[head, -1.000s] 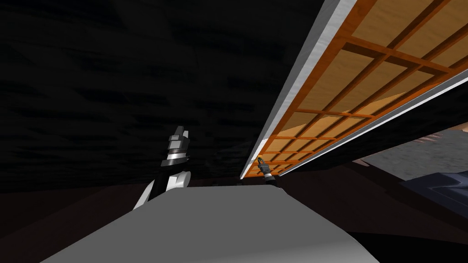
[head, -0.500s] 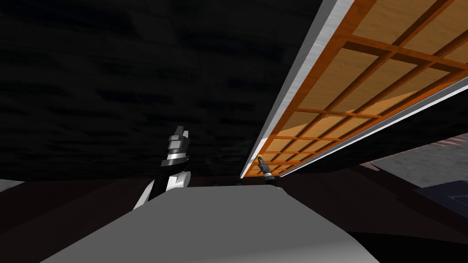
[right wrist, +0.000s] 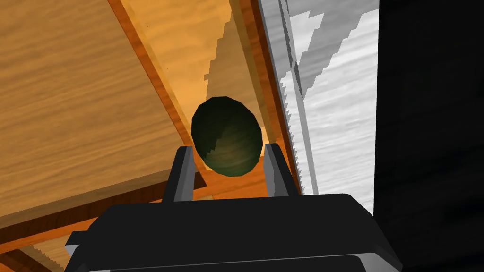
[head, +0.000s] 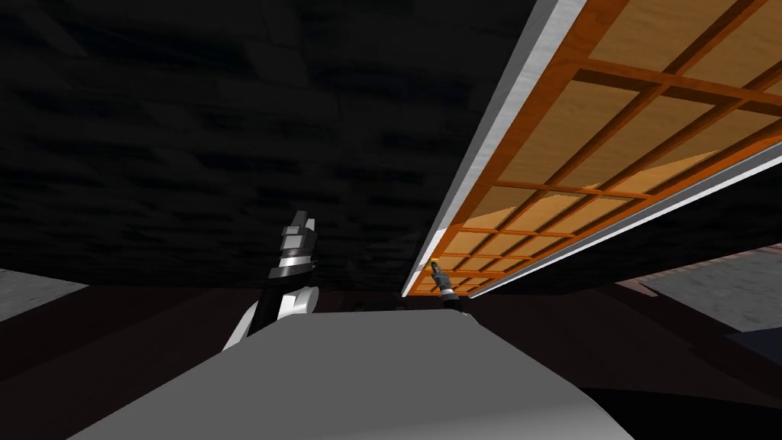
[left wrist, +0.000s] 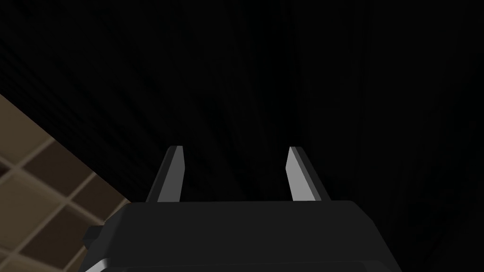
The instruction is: Pull the door open
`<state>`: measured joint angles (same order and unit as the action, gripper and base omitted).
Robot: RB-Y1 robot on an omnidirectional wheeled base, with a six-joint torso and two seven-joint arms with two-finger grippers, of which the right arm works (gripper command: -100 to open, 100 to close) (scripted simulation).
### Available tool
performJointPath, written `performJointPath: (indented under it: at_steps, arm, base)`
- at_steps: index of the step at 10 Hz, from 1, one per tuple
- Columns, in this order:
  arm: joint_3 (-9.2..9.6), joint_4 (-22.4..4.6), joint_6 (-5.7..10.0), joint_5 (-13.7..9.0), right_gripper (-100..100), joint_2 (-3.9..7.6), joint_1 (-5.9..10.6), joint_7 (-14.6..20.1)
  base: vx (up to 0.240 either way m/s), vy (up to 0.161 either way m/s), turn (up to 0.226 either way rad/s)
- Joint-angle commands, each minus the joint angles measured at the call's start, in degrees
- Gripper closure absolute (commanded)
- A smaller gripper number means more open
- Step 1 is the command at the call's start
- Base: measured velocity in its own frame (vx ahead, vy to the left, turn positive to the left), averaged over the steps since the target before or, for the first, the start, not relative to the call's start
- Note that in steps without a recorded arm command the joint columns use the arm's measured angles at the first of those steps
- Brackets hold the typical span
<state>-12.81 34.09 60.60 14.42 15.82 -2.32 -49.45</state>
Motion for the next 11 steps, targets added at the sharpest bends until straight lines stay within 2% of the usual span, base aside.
performJointPath:
  at_steps: [1, 4, 5, 11]
  arm:
    - [0.48, 0.14, -0.21, -1.03, 100, -0.12, -0.04, 2.82]
    - [1.26, 0.36, -0.62, -3.12, 100, -0.11, 0.05, 7.68]
    - [0.72, 0.34, 0.16, -2.15, -100, 0.29, -0.83, 4.58]
    - [-0.9, 0.5, 3.45, 0.34, -100, 1.92, -4.58, -4.13]
  base:
    - [-0.048, -0.029, 0.071]
    - [-0.067, -0.026, 0.095]
    - [-0.04, 0.007, -0.009]
    - [-0.024, 0.055, -0.062]
